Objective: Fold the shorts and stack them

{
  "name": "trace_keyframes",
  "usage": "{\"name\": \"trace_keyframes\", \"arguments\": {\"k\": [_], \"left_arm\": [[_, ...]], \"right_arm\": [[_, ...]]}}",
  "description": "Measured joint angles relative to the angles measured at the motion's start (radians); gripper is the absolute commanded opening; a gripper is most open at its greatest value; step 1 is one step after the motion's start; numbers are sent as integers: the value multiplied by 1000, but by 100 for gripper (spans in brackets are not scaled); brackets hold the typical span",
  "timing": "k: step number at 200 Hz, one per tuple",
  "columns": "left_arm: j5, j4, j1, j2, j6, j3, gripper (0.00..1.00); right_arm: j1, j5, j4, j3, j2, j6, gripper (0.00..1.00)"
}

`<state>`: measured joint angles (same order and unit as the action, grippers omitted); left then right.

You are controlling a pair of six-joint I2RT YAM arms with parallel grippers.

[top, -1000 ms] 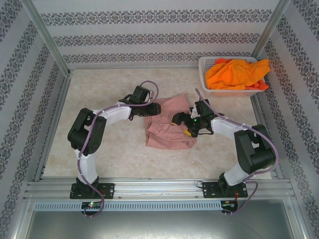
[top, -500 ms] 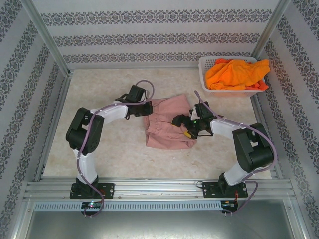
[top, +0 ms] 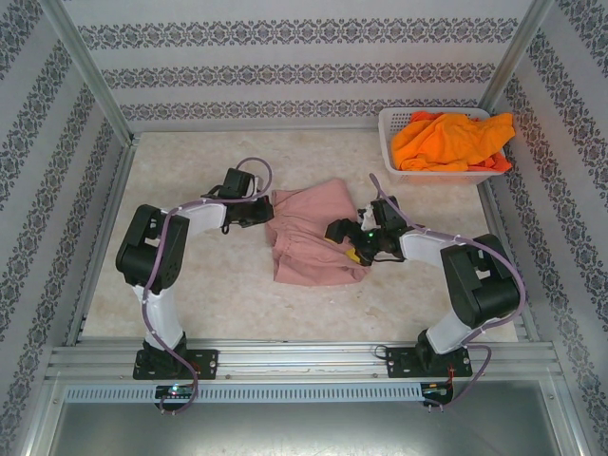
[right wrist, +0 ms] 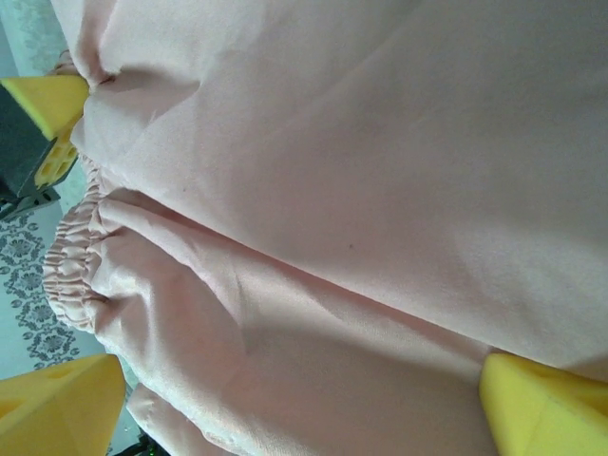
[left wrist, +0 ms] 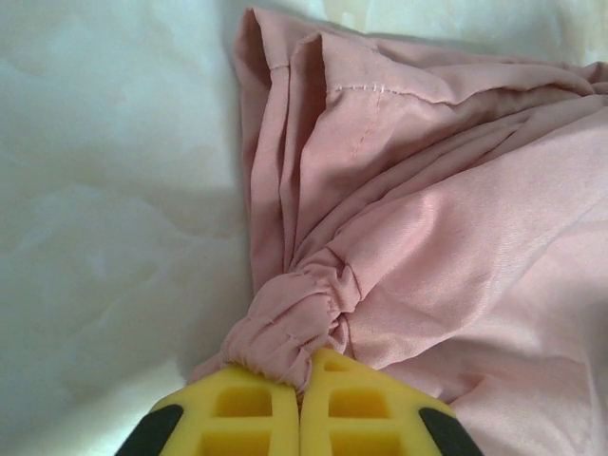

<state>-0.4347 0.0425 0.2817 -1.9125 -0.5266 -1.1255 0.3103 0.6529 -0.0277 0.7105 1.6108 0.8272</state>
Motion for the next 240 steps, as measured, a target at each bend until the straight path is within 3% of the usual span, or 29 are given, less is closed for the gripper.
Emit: {"name": "trace_keyframes", "arguments": {"k": [29,66,91,113,143,194,218,240], "left_arm": [[-35,-32,-23,19,1,22,46],[-52,-19,-29,243,-9,121,58],[-66,-21,-22,437,-22,177,58],[-74,-24,8,510,-47,245,57],[-87,-25,65,481,-97,335,53],[-89,-45,113,375,-137,337,44],[-89,-60,119,336,-149,336,37],[-89,-72,124,325,-161,336,24]], "right_arm": [[12,3,-3,4,0,8,98],[41,-5,101,50,-29,7,98],[55,-23,205,150,-97,-8,98],[54,-33,242,275,-122,-24,98],[51,-35,270,431,-60,-50,98],[21,-35,314,635,199,-83,98],[7,-34,326,726,307,-93,98],[2,-34,329,798,386,-94,98]]}}
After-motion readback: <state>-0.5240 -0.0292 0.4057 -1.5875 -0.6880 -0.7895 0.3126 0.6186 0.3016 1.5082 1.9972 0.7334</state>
